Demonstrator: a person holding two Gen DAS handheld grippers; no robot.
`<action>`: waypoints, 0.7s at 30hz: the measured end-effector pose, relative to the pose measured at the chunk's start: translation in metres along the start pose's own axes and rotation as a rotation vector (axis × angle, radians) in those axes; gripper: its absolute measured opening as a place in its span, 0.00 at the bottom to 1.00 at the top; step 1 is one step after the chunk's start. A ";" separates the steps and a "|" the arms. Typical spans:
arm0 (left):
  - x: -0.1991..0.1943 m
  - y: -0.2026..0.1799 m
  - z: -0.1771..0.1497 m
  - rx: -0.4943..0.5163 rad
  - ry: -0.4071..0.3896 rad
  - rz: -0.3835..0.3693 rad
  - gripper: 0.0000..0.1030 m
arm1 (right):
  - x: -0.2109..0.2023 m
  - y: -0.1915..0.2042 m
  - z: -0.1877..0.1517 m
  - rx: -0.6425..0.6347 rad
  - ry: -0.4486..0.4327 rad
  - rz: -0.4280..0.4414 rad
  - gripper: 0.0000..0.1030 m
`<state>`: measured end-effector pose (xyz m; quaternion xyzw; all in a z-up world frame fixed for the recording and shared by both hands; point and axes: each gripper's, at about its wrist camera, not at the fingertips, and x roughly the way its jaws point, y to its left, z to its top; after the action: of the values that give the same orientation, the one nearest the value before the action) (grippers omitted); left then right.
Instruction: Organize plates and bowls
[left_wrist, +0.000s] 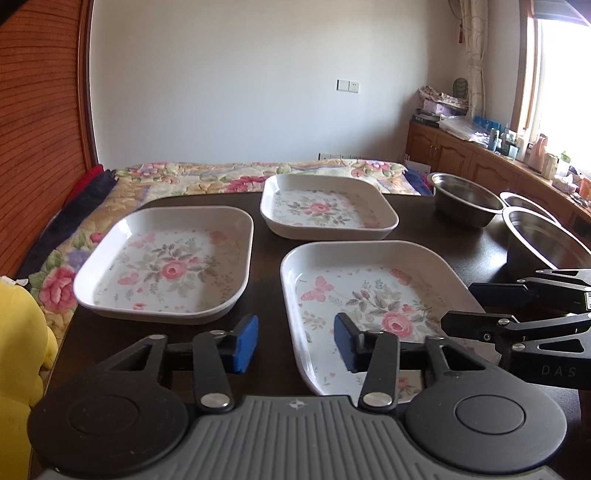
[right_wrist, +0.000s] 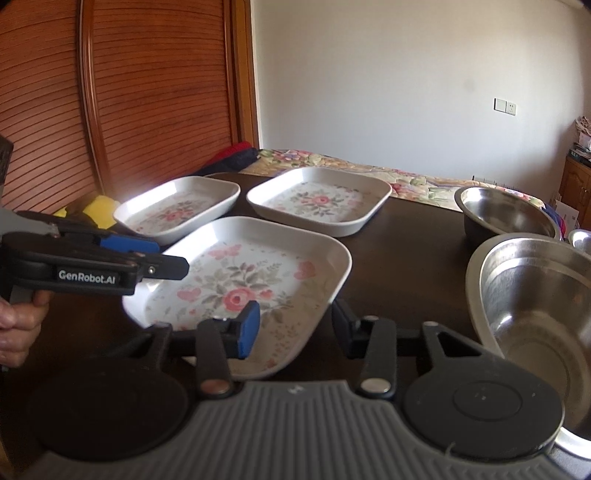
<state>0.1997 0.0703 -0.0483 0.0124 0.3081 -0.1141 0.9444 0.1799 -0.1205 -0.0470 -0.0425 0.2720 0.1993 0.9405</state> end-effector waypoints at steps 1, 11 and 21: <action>0.001 0.000 0.000 -0.002 0.002 -0.003 0.42 | 0.001 0.000 0.000 0.000 0.003 -0.001 0.41; 0.011 0.001 0.002 -0.009 0.018 -0.004 0.33 | 0.007 -0.006 0.001 0.032 0.020 -0.004 0.36; 0.011 -0.001 0.002 -0.019 0.021 -0.016 0.20 | 0.012 -0.011 0.004 0.062 0.027 0.007 0.30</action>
<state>0.2095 0.0673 -0.0531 0.0022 0.3190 -0.1185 0.9403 0.1953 -0.1253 -0.0506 -0.0153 0.2909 0.1932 0.9369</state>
